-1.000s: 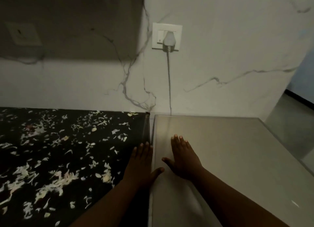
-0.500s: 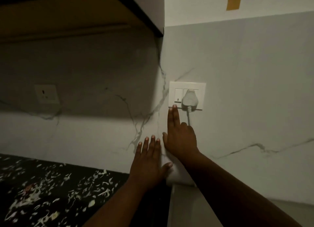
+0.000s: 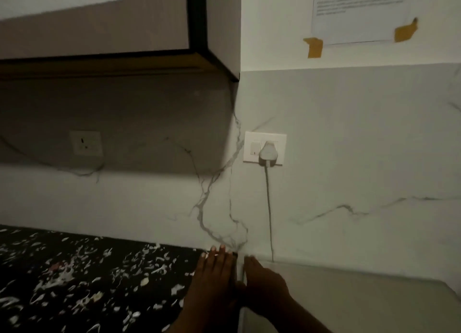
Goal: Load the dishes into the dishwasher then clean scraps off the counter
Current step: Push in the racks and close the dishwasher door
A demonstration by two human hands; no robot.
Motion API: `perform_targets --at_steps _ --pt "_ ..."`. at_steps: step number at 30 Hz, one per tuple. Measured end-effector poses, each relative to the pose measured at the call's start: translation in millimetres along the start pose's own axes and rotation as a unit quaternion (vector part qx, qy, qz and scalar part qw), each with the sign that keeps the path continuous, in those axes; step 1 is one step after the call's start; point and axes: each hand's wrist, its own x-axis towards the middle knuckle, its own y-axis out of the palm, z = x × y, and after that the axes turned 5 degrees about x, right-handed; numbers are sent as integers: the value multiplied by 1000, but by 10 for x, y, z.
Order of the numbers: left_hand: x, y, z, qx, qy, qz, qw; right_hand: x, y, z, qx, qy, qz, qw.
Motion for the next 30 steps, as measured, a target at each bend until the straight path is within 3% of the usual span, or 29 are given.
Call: perform_targets --at_steps 3,6,10,12,16,23,27,30 --pt "-606 48 -222 36 73 29 996 -691 438 -70 1 36 86 996" --pt "-1172 109 -467 64 166 121 977 -1391 878 -48 -36 50 130 990" --pt "-1946 328 -918 -63 134 159 976 -2333 1503 -141 -90 64 30 993" --pt "-2326 404 -1123 -98 126 183 970 -2712 1606 -124 -89 59 26 994" --pt "-2878 470 -1304 -78 161 159 971 -3213 1568 -40 -86 67 7 994" --pt "-3579 316 -1349 -40 166 181 969 -4169 1612 -158 -86 48 17 995" --pt "-3839 220 -1310 -56 149 140 977 -4527 1447 -394 -98 10 38 994" --pt "-3895 192 -1418 -54 111 135 983 -4645 1386 -663 -91 28 26 995"
